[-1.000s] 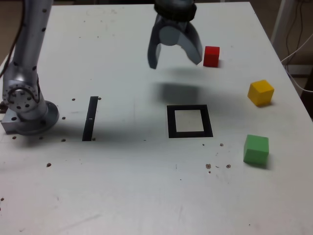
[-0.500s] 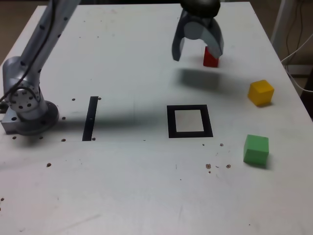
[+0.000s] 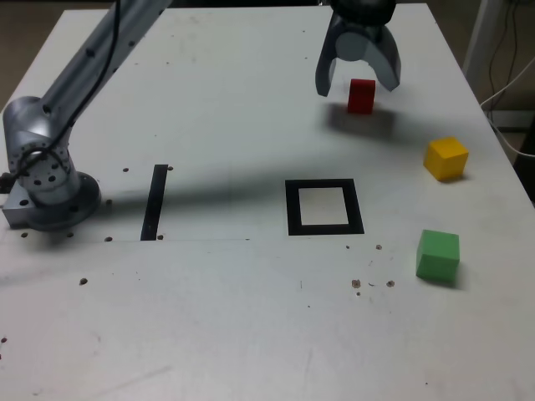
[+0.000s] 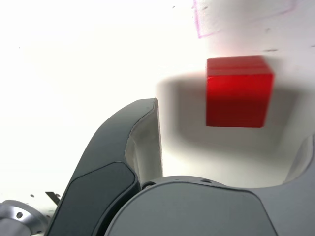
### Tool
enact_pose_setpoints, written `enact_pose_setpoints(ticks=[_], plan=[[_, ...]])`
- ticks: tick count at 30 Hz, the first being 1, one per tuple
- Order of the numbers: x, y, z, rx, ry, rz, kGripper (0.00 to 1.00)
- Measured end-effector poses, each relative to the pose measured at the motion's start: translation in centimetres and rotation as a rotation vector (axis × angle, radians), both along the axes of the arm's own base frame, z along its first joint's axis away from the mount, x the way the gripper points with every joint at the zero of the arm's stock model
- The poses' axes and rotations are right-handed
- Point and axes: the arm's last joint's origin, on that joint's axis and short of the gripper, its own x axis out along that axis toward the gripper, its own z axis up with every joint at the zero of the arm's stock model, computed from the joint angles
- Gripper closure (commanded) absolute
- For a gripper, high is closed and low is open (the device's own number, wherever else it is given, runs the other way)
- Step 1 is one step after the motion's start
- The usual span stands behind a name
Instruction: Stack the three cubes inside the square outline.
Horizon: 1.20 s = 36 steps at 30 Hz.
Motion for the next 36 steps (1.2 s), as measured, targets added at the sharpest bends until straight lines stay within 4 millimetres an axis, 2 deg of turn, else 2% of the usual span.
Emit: enact_pose_setpoints(ticks=[10,17,21,30,36], plan=[[0.7,1.6,-1.1,-0.021,-0.01,0.02,0.07],[1.1,2.1,-2.3,-0.041,-0.006,0.031,0.16],[1.2,2.2,-2.6,-0.036,0.0,0.03,0.26],[1.5,2.0,-2.8,-0.014,0.009,0.024,0.6],[1.8,1.7,-2.5,0.001,0.003,0.003,0.71]])
